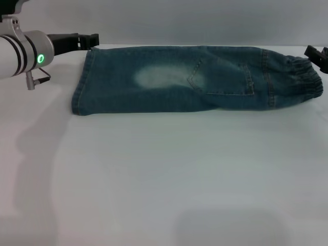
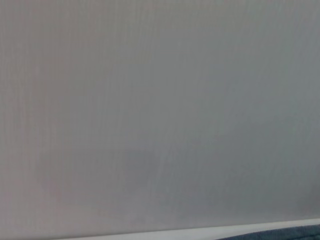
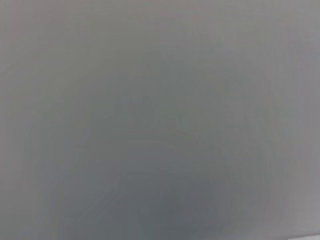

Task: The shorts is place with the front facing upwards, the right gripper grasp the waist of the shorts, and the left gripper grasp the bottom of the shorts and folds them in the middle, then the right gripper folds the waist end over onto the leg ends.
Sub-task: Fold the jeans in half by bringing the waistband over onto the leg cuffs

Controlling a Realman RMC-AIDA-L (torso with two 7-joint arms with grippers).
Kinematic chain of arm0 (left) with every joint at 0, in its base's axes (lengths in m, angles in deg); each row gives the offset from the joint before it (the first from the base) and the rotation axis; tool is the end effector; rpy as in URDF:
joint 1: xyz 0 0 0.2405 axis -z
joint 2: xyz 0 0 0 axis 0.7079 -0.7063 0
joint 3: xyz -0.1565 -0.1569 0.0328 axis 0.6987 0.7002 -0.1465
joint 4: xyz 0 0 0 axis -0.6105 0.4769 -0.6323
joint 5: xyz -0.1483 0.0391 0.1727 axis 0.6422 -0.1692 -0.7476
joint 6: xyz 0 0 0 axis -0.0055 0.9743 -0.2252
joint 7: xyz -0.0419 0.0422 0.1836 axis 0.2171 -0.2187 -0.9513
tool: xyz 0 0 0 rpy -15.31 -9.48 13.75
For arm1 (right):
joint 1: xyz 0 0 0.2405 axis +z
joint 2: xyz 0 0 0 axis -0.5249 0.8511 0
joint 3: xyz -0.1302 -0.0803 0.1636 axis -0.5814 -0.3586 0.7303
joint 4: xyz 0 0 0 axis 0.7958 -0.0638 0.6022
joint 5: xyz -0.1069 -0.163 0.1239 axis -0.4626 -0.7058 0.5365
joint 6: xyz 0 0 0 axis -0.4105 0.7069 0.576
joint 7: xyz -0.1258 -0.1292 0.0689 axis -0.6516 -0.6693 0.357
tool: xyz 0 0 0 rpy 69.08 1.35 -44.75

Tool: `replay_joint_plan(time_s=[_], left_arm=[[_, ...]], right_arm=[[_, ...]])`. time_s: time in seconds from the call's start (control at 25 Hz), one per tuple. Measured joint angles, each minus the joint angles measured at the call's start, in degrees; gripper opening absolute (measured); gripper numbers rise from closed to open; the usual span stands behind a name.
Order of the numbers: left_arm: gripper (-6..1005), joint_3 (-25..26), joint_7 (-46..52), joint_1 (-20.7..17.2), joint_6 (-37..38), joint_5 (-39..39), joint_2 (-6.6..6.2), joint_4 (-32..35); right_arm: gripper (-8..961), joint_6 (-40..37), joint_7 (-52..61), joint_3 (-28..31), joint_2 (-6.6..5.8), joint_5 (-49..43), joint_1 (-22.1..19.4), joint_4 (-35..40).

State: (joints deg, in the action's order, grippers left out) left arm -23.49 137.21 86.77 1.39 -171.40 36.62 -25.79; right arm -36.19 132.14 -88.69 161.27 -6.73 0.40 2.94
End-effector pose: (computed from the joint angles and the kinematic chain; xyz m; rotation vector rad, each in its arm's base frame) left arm -0.2308 0.5077 -0.0072 -1.9548 -1.0480 -0.3644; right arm 0.3252 0.4399 0.0391 -1.7970 1.0411 0.7211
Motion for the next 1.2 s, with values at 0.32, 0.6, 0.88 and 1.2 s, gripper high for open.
replay_joint_plan(time_s=[0.32,0.6,0.88,1.2], left_arm=[[638,-0.1,0.0,-0.1,-0.2,0.3,-0.13,0.3],[775,-0.1,0.0,-0.1,-0.2,0.3,-0.16,0.3],[813,-0.1,0.0,-0.1,-0.1,0.6,-0.06,0.0],[813,-0.4,0.0,-0.3,0.2,2.7,0.06,-0.1]], right_arm=[[476,-2.5,8.5,-6.2,-3.25,-4.2,-2.6,0.2],[476,-8.2,18.2,-7.2,-5.4,-15.0,-4.1,3.5],[477,-10.1,20.1,-7.1,-5.77,-16.5,-5.6,6.2],[477,-6.8,22.6,-7.0,-6.15,-20.4,-5.1,6.2]])
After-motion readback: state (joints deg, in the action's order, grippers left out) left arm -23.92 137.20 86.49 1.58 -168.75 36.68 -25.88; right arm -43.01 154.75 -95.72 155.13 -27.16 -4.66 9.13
